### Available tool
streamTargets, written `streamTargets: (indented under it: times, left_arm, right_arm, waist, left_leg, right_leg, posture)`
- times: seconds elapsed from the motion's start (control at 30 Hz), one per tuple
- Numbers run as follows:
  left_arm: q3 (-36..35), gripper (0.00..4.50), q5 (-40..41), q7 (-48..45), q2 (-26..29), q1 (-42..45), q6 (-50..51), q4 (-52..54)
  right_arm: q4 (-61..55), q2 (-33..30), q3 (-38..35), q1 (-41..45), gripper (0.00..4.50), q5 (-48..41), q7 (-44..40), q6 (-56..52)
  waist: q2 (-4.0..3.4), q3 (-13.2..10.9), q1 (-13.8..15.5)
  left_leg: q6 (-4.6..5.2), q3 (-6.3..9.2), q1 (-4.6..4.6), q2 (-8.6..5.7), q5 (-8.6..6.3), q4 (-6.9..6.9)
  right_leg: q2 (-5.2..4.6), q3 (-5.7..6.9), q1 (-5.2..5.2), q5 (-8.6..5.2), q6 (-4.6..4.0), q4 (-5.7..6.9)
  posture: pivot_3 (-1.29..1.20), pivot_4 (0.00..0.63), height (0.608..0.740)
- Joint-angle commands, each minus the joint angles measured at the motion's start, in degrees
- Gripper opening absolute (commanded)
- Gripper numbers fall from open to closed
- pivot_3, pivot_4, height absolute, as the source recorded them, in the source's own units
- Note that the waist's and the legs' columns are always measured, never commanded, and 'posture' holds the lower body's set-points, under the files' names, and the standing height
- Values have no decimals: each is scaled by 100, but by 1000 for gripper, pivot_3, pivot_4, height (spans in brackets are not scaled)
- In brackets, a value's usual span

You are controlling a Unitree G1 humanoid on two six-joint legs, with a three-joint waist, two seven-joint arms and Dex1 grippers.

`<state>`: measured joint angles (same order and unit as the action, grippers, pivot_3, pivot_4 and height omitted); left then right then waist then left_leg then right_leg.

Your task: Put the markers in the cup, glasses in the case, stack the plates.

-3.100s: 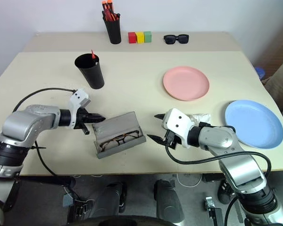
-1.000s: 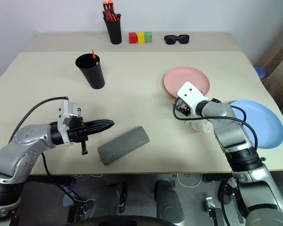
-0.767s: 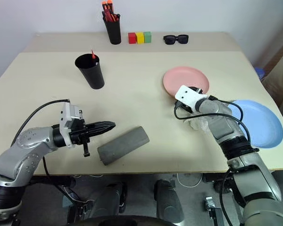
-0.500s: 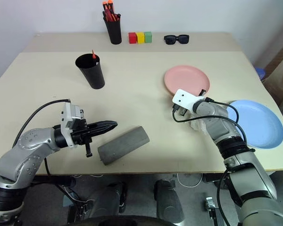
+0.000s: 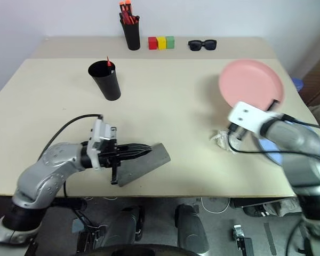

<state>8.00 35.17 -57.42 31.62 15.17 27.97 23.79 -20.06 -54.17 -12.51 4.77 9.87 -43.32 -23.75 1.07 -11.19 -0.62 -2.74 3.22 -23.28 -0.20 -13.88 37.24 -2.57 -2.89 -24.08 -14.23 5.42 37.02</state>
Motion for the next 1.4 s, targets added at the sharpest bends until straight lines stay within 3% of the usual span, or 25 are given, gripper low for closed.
streamTargets:
  times: [0.03,0.2,0.23,0.33,0.53,0.77,1.07,1.17,1.4]
  left_arm:
    - [286,0,-122,-335,-150,346,-223,-262]
    - [461,0,-241,-536,-268,548,-337,-543]
    - [467,0,-251,-557,-280,555,-348,-569]
    - [478,0,-286,-581,-292,545,-370,-603]
    - [433,0,-296,-408,-321,442,-278,-483]
    - [370,0,-259,-276,-248,284,-238,-325]
    - [392,0,-117,65,-487,278,-78,-194]
    - [428,0,-116,135,-551,270,-23,-148]
    - [514,0,-87,84,-683,362,79,-184]
  right_arm:
    - [-588,-163,-1230,-1013,117,-63,-418,-300]
    - [-548,-113,-1719,-2133,117,68,-537,-225]
    - [-522,-62,-1718,-2157,383,19,-504,-259]
    - [-418,16,-1665,-2069,1472,-16,-324,-293]
    - [-532,67,-1516,-1796,4473,-286,-340,-225]
    - [-1096,520,-1265,-1369,4473,-1547,-728,-823]
    - [-266,1241,495,-889,4473,-306,896,-292]
    - [-196,1393,559,-859,3610,-133,1290,-222]
    - [-347,1414,512,-840,43,202,1719,51]
  waist:
    - [1,1,-5]
    - [0,1,-63]
    - [1,0,-56]
    - [0,1,-56]
    - [1,1,-20]
    - [2,0,-16]
    - [0,0,4]
    - [1,0,-8]
    - [0,1,-16]
  left_leg:
    - [0,0,3,0,0,1]
    - [0,-17,46,1,-1,-2]
    - [1,-22,64,2,-1,-8]
    - [0,-25,83,4,-2,-8]
    - [1,-22,78,4,-2,-8]
    - [1,-14,78,5,-2,-12]
    - [1,-14,74,3,-2,-15]
    - [5,-14,71,2,-5,-18]
    - [5,-14,72,2,-5,-18]
  right_leg:
    - [1,0,5,-1,-1,0]
    - [0,-10,40,-5,-2,-6]
    - [0,-13,53,-6,-2,-7]
    - [0,-16,68,-25,12,-10]
    - [-2,-15,72,-24,11,-18]
    - [-1,-14,74,-23,10,-20]
    - [-9,-12,79,-15,-4,-40]
    - [-8,-10,82,-14,-2,-52]
    - [-6,-10,83,-14,-1,-53]
  posture:
    - [0,150,740]
    - [0,150,740]
    - [0,150,740]
    - [0,150,740]
    - [0,150,740]
    - [0,150,740]
    - [0,150,740]
    - [0,150,740]
    - [0,150,740]
